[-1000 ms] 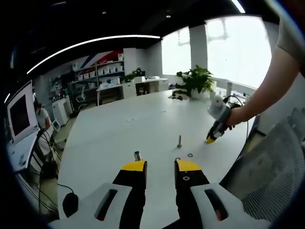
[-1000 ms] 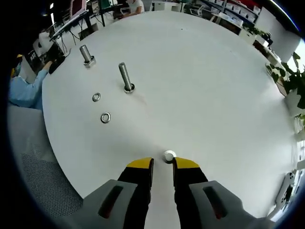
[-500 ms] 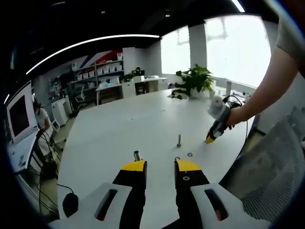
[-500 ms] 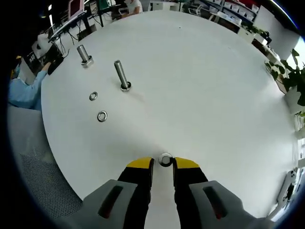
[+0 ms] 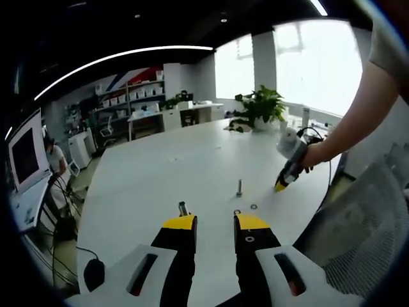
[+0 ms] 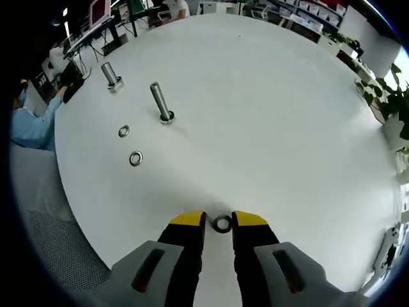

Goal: Place the washer onto the threaded stud by aligning its center hole with the stud, sliding it down to the base, and recovering from edge contact or off-axis alignment until the washer reaches the visible bottom stop.

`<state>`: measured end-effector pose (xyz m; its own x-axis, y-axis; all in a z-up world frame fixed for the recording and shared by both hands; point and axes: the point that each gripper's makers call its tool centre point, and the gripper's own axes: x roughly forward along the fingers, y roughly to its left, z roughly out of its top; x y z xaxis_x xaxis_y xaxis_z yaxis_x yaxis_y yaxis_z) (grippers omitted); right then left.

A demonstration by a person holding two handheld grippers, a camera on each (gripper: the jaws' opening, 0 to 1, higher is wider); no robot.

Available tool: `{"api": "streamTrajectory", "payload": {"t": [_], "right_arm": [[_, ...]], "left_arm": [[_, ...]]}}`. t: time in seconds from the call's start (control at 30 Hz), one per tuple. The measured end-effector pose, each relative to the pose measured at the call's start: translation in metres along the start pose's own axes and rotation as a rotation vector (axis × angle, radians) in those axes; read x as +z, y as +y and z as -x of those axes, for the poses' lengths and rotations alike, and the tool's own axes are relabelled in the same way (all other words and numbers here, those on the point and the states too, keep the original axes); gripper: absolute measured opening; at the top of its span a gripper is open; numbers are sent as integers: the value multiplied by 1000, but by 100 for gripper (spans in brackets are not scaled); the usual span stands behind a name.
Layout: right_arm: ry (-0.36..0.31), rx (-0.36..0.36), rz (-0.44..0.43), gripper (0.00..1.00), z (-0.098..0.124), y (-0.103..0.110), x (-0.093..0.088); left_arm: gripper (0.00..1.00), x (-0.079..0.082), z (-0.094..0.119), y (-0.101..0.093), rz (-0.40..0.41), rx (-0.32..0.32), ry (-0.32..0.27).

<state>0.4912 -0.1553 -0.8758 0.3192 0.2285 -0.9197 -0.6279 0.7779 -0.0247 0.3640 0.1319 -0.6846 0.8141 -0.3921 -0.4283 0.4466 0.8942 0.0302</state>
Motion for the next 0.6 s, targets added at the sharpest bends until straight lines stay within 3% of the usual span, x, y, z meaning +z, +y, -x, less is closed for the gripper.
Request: {"api": "streamTrajectory", "payload": {"t": [0.6], "right_arm": [[6, 16, -19, 20, 2, 2, -6]], "left_arm": [[21, -1, -1, -2, -8, -7, 7]]}}
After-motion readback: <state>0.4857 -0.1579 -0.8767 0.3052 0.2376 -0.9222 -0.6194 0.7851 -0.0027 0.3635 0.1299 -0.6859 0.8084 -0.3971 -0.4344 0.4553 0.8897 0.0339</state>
